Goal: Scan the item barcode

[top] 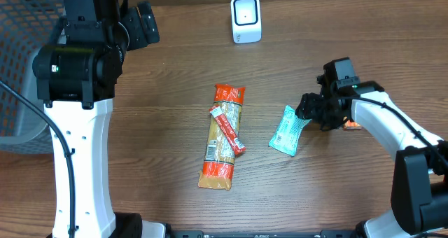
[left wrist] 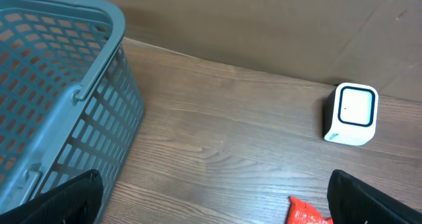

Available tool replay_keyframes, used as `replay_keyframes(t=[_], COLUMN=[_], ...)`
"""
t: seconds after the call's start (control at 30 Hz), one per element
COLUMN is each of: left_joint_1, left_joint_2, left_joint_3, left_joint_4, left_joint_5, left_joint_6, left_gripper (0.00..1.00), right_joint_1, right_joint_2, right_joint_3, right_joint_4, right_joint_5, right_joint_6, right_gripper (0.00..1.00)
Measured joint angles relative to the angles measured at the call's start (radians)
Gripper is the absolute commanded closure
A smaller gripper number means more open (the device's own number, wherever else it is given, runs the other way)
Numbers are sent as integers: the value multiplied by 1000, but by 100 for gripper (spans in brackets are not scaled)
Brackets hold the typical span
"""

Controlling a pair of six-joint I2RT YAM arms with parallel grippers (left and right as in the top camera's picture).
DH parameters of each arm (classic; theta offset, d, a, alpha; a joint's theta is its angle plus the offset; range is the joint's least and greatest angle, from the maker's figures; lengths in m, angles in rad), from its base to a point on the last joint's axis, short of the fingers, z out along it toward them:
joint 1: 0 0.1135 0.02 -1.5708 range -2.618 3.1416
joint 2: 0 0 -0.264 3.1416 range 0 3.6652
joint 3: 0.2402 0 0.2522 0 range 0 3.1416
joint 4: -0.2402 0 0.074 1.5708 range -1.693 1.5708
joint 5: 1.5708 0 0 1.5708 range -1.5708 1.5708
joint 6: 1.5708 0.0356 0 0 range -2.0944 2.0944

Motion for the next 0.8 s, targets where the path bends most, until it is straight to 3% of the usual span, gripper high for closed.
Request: replay_keyframes(t=[0.23,0.67,0.8], left_joint_1=[0,0,0], left_joint_2=[0,0,0], left_joint_3=[0,0,0], left_joint_4=[0,0,0], left_joint_5=[0,0,0], left_joint_6=[0,0,0], left_gripper=[0,0,0], right_joint_1=[0,0,0], right_joint_2=[0,0,0], right_joint_3=[-76,-111,-111], right_joint_4=[83,120,117], right_joint_5=[-2,-47,-48], right_joint_6=[65,119,121], right_gripper=[40,40,24])
